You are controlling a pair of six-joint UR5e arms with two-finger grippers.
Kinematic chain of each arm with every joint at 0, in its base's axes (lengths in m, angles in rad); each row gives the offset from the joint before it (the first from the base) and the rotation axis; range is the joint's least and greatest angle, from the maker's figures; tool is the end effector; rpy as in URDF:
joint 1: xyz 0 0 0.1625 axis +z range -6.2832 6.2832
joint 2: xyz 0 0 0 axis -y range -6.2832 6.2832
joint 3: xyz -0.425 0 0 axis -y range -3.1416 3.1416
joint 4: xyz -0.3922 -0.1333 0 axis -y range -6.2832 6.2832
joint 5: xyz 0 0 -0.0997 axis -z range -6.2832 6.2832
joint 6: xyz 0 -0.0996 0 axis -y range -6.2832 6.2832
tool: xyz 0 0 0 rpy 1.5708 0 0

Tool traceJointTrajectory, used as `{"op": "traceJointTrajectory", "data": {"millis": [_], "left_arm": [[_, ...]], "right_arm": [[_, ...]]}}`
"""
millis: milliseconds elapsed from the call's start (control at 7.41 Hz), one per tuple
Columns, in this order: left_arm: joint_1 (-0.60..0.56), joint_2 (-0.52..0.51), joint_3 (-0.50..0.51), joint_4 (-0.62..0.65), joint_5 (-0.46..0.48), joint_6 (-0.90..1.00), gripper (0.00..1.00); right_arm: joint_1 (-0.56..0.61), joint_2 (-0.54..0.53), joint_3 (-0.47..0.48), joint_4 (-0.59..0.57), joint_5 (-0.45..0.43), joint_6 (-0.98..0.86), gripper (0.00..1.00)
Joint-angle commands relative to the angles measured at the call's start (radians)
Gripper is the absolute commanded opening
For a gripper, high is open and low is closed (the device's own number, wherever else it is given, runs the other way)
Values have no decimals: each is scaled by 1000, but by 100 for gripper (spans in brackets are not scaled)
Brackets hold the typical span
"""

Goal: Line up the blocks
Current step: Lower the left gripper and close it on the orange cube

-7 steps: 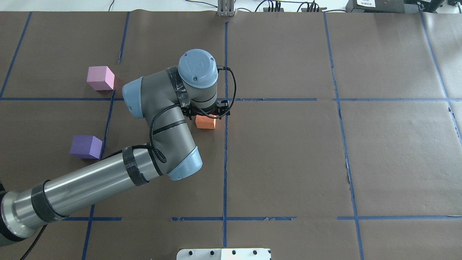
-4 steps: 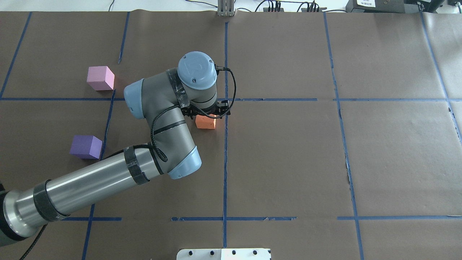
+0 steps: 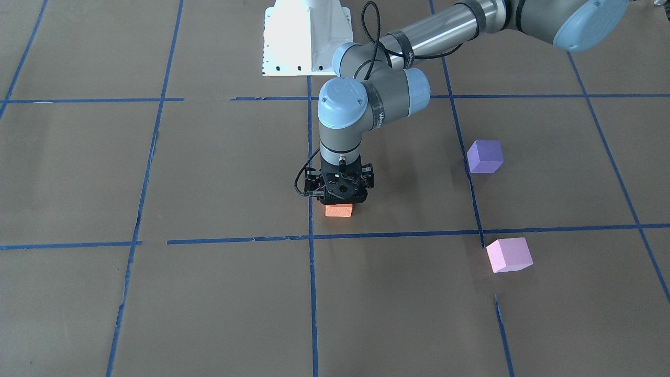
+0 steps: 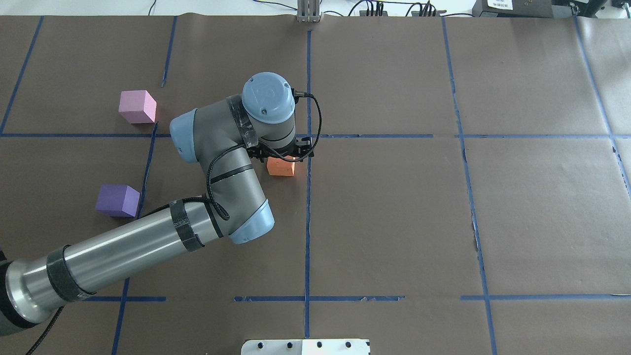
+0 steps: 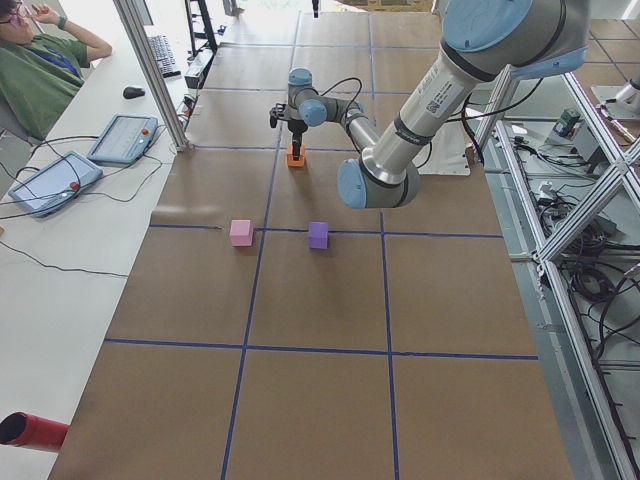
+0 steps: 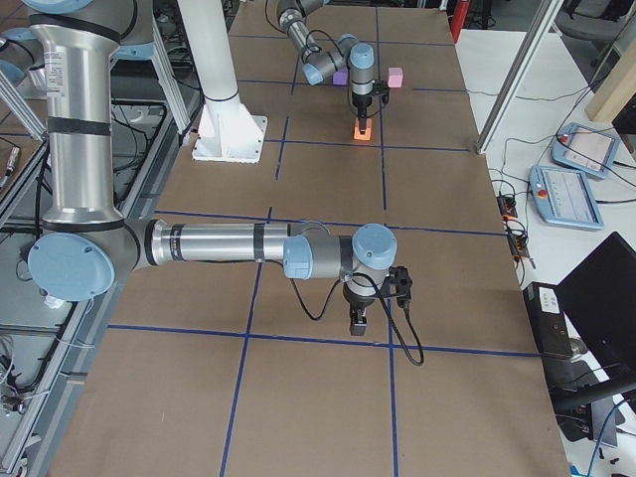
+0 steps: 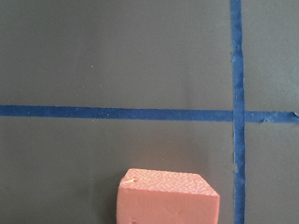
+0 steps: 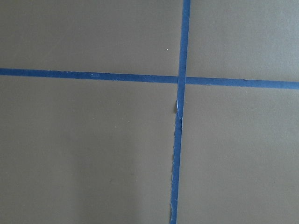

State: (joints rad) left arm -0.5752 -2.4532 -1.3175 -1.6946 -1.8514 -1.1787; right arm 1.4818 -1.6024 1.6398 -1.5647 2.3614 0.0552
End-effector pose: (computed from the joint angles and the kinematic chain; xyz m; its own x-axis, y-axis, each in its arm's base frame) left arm 0.5999 -0.5149 0.2034 0.7048 -0.0194 -0.7091 0.1023 0.9920 0.0745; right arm 0.0195 -0.4848 0.6383 0.7017 -0.0383 0.7114 0.0502 0.9987 0.0042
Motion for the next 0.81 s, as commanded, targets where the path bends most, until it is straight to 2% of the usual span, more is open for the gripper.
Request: {"op": "traceJointTrajectory", "data": {"millis": [0,270,405,540,675], "left_arm": [[0,0,4,-5,14,-1,93],[2,8,3,-14,15,2,48],[2,8,-2,-31,17,1,33],[2,8,-31,-17,14,-1,22],[-5,26,-120,46,12,5,10]], "right_arm": [[0,-1,0,0,1,0,100],[0,-1,0,0,1,0,100],[0,1,0,0,1,0,100],[0,1,0,0,-1,0,100],[0,1,0,0,-1,0,100]]}}
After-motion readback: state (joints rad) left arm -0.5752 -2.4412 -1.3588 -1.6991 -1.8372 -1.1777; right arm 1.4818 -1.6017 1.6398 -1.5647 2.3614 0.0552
